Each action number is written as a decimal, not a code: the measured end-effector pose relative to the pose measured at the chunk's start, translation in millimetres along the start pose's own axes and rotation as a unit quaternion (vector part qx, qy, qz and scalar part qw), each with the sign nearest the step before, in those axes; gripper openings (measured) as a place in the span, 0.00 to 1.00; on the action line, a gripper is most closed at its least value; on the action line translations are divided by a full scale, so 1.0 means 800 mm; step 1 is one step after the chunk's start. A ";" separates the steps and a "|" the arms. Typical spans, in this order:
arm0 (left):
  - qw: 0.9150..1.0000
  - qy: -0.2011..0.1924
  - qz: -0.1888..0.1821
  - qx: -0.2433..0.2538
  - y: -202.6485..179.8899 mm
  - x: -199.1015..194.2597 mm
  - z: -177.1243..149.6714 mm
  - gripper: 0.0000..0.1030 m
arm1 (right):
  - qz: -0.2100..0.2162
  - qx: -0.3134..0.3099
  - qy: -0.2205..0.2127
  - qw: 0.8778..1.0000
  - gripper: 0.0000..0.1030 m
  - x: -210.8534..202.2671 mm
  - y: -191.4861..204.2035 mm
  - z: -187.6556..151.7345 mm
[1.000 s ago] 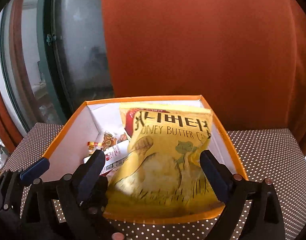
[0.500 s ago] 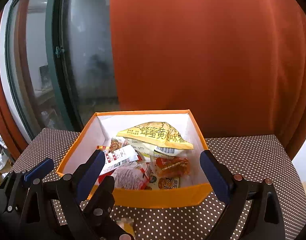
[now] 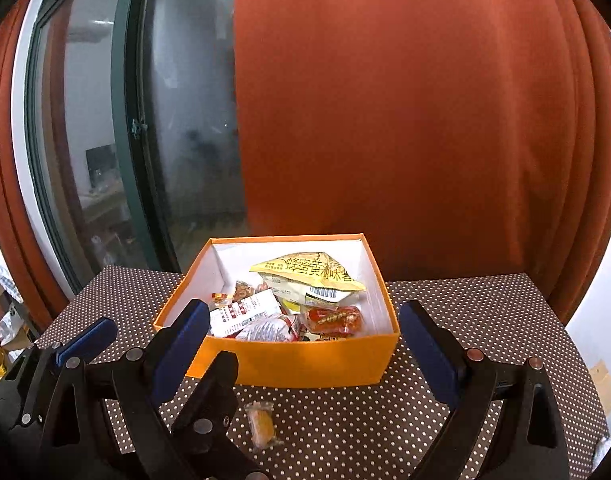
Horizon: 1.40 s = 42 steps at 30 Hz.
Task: Organize snacks
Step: 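Withdraw both tools from the box toward the small wrapped candy on the table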
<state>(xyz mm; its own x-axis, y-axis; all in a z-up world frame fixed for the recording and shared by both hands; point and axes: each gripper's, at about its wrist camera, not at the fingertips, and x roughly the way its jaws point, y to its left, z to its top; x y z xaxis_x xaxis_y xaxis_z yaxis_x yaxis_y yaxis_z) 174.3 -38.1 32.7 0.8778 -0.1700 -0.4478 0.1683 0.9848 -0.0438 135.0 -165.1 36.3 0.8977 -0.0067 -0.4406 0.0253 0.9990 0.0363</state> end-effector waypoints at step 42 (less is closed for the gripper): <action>0.994 0.101 -0.013 0.034 0.004 0.042 -0.162 0.88 | -0.001 0.030 0.078 0.997 0.94 0.022 0.000 -0.171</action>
<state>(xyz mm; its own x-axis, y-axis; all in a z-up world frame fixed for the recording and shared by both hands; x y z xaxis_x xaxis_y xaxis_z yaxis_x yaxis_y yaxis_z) 146.4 -36.3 -98.0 0.7657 -0.1768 -0.6184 0.2253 0.9743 0.0004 91.0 -159.1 -94.0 0.8187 0.0035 -0.5742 0.0568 0.9946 0.0870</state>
